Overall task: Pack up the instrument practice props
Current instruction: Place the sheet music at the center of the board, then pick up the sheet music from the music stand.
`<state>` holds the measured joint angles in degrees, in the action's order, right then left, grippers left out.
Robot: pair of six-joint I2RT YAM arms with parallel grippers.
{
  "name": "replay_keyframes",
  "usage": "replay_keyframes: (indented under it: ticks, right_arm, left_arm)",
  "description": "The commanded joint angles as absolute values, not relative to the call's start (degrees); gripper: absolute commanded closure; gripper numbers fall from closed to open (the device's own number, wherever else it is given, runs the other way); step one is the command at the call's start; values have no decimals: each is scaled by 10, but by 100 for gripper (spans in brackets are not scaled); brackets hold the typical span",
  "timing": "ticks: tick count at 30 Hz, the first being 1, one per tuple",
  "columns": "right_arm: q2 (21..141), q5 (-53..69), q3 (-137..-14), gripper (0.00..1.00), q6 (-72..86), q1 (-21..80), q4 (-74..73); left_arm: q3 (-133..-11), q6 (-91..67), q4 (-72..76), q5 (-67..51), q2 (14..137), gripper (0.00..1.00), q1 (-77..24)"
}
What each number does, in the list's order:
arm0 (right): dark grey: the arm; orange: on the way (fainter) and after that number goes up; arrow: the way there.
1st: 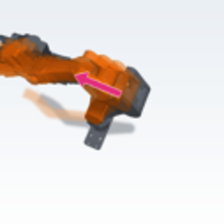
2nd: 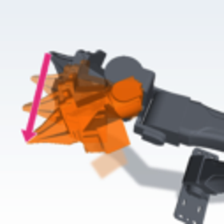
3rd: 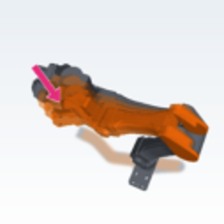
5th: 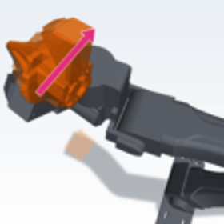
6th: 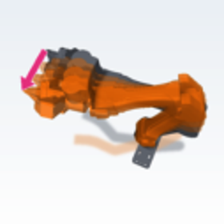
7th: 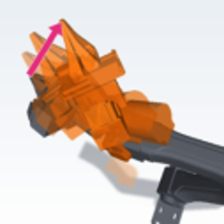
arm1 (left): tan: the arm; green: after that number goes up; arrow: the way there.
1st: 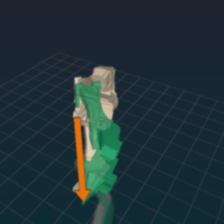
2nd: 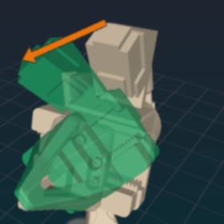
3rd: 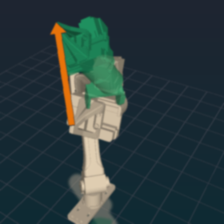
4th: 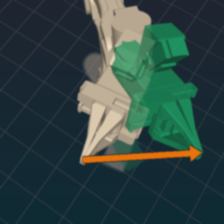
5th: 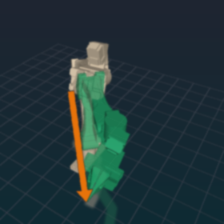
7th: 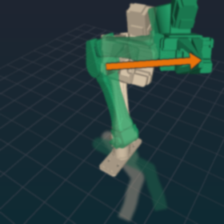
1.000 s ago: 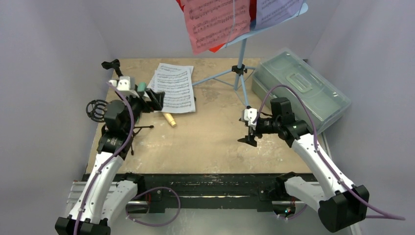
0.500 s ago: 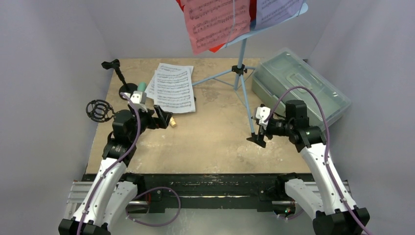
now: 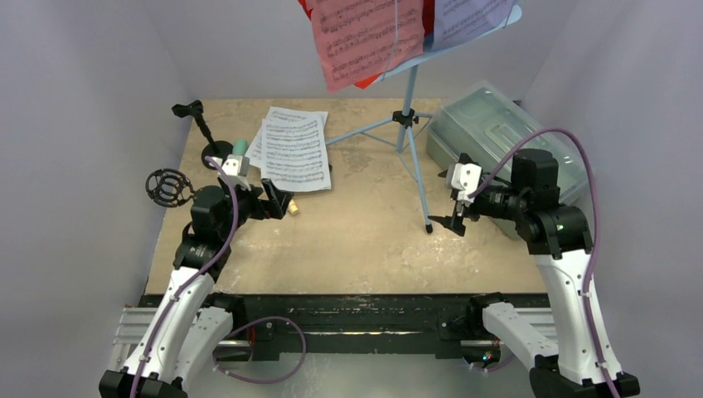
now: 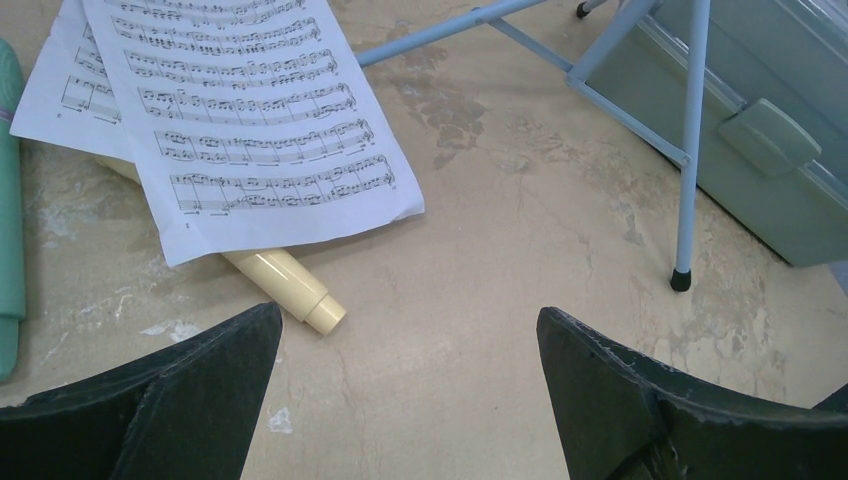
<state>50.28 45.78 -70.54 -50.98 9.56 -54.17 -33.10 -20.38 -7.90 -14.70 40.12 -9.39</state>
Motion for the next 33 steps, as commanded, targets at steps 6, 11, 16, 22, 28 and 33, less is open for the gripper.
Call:
replay_keyframes:
  ticks: [6,11,16,22,28,33]
  right_arm:
    - [528,452,-848,4,-524,93,-623]
    - [541,449,-896,2,-522,93,-632]
    - [559,452,-936,1,-516,93,-636]
    - [578,452,-983,1,-499,93,-628]
    - [603,423,-1040,1,-446,93,-591]
    - [638,364,-1104,1,-370,93,-516]
  left_arm:
    - [-356,-199,-68,-156,391,0,-91]
    - [-357,-199,-69,-155,390,0,-91]
    - [-357,-198,-68,-155,392,0,-91]
    - [-358,-197,-68,-155,392,0,-91]
    - [-357,-198,-67,-160,393,1,-91]
    - [-358,-197,-68,-161,389,1,-91]
